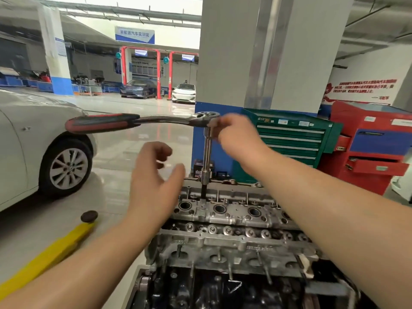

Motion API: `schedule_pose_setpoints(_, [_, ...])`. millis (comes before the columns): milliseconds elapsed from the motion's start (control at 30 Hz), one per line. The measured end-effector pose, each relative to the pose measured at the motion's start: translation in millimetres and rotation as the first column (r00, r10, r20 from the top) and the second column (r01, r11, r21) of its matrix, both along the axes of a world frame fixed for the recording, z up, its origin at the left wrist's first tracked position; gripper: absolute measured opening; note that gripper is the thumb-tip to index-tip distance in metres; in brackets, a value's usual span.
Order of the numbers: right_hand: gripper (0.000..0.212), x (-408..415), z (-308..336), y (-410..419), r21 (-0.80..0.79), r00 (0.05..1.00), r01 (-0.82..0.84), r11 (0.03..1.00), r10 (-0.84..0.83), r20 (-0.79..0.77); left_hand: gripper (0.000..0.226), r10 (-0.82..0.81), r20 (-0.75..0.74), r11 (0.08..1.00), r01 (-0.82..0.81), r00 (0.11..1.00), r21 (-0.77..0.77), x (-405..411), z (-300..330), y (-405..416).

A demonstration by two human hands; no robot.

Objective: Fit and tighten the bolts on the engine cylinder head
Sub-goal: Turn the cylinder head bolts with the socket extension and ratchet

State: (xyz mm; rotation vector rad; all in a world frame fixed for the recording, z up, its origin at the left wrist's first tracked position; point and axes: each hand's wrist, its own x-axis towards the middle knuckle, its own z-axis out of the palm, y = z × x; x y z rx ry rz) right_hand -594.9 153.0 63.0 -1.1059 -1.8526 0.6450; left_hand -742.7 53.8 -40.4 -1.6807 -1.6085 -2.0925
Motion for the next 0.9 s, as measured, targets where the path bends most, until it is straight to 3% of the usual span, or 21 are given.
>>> schedule_pose_setpoints(67, [0.033, -7, 26, -12, 0.310, 0.986, -0.055, 0.949, 0.101, -0.135, 0.043, -0.153, 0.116, 0.950, 0.179, 0.981, -0.256, 15, 9, 22])
schedule_pose_setpoints(133, [0.023, -22, 50, -28, 0.466, 0.921, -0.380, 0.799, 0.374, 0.110, 0.042, -0.304, 0.255, 0.874, 0.375, 0.918, -0.309, 32, 23, 48])
schedule_pose_setpoints(167, [0.015, -31, 62, -35, 0.404, 0.848, -0.527, 0.748, 0.425, 0.318, 0.035, -0.351, 0.313, 0.851, 0.440, 0.883, -0.287, 38, 28, 60])
schedule_pose_setpoints(233, [0.013, -51, 81, -42, 0.269, 0.672, -0.640, 0.720, 0.354, 0.651, 0.022, -0.389, 0.370, 0.848, 0.485, 0.844, -0.214, 46, 29, 80])
schedule_pose_setpoints(333, [0.011, -72, 97, -32, 0.254, 0.561, -0.664, 0.704, 0.244, 0.791, 0.033, -0.426, 0.358, 0.848, 0.505, 0.831, -0.162, 48, 19, 93])
schedule_pose_setpoints(467, [0.041, -89, 106, -16, 0.191, 0.563, -0.647, 0.738, 0.294, 0.772, 0.036, -0.422, 0.384, 0.844, 0.511, 0.821, -0.165, 42, 13, 104])
schedule_pose_setpoints(567, [0.060, -102, 108, -6, 0.235, 0.563, -0.618, 0.750, 0.214, 0.799, 0.028, -0.507, 0.465, 0.784, 0.613, 0.725, -0.100, 36, 14, 111])
schedule_pose_setpoints(733, [0.052, -115, 97, 22, 0.384, 0.548, -0.534, 0.753, -0.037, 0.835, 0.030, -0.527, 0.455, 0.760, 0.638, 0.718, -0.126, 41, 16, 113])
schedule_pose_setpoints(833, [0.049, -100, 94, 54, 0.373, 0.492, -0.290, 0.881, -0.197, 0.848, 0.036, -0.550, 0.431, 0.738, 0.658, 0.715, -0.151, 43, 21, 112])
schedule_pose_setpoints(900, [0.039, -79, 94, 76, 0.345, 0.514, -0.108, 0.932, -0.244, 0.822, 0.039, -0.523, 0.387, 0.762, 0.620, 0.759, -0.187, 42, 23, 114])
